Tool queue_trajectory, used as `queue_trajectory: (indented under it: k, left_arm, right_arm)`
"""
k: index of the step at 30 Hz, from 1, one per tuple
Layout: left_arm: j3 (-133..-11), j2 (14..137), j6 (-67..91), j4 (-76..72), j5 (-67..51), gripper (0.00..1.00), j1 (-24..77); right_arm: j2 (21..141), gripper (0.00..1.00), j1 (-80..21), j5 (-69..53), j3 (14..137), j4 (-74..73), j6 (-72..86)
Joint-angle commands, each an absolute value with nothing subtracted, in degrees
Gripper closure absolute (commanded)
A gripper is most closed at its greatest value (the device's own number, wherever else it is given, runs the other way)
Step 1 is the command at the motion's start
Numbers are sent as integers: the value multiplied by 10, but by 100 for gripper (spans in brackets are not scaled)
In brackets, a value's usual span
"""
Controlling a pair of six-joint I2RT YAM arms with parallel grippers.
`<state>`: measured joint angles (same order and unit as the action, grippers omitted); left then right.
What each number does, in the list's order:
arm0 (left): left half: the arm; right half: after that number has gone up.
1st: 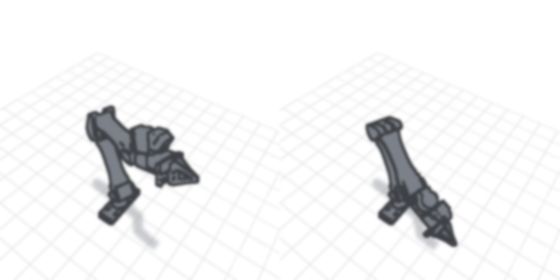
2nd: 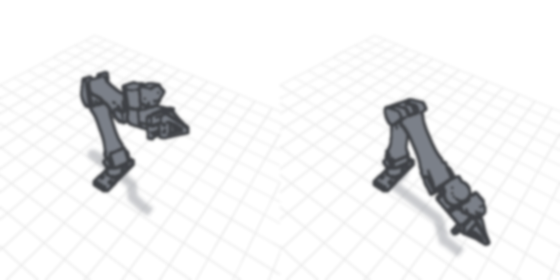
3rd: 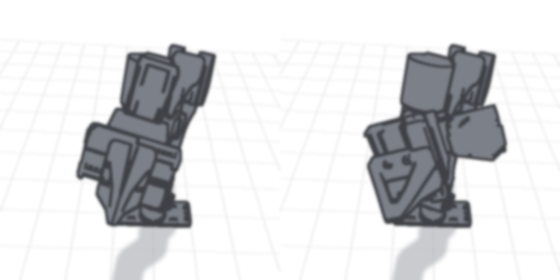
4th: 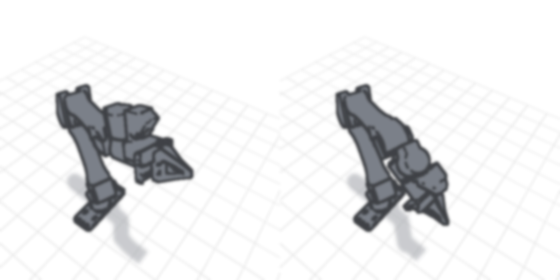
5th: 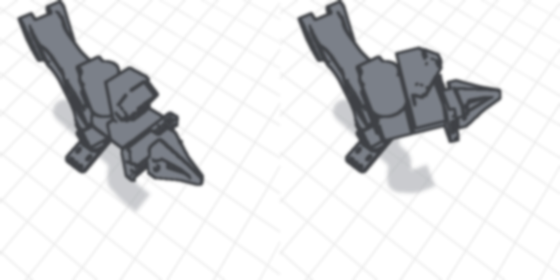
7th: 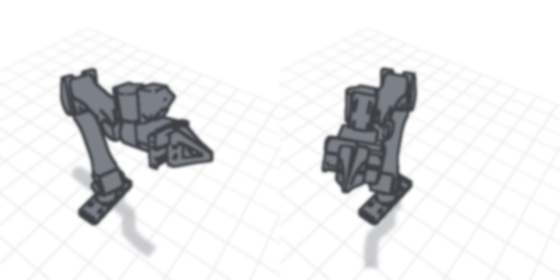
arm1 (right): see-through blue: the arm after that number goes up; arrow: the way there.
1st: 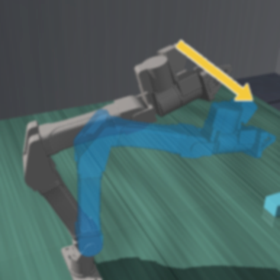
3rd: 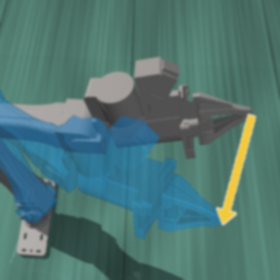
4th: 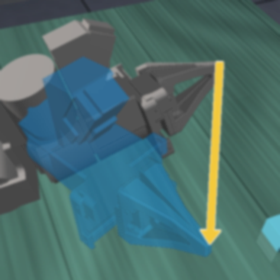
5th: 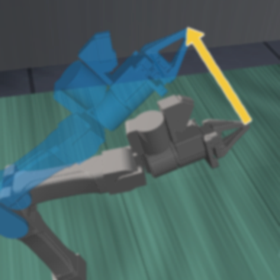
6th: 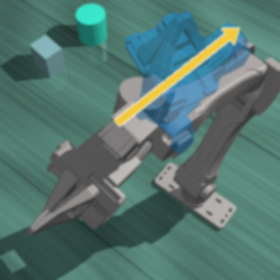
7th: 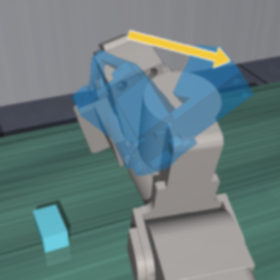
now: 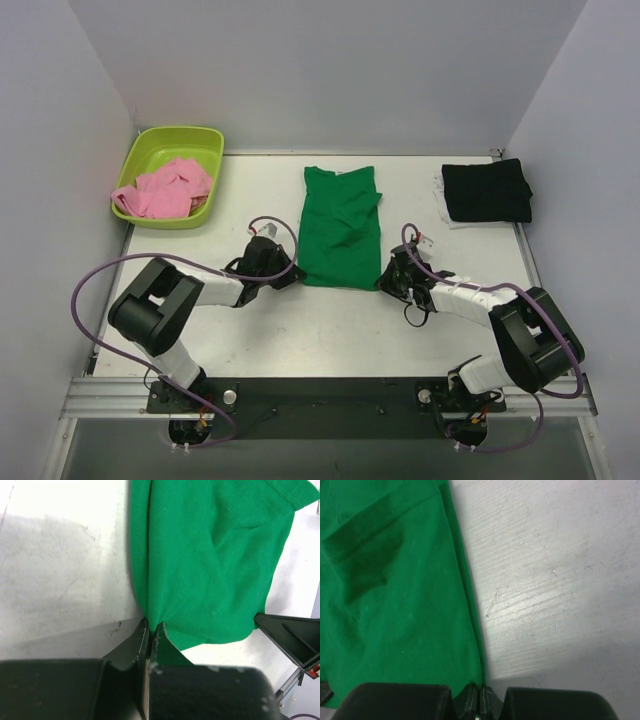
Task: Fold and stack the t-shirts
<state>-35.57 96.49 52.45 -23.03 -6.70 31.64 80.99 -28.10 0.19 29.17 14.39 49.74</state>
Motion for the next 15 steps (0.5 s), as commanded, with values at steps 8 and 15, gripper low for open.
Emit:
queue_trajectory:
  k: [8, 15]
  left_arm:
    - [-266, 896, 531, -192, -62, 100, 340]
    - [-205, 810, 549, -172, -35, 100, 384]
  right_arm:
    - [810, 100, -294, 8, 262, 125, 499]
    - [693, 100, -344, 39, 199, 85, 511]
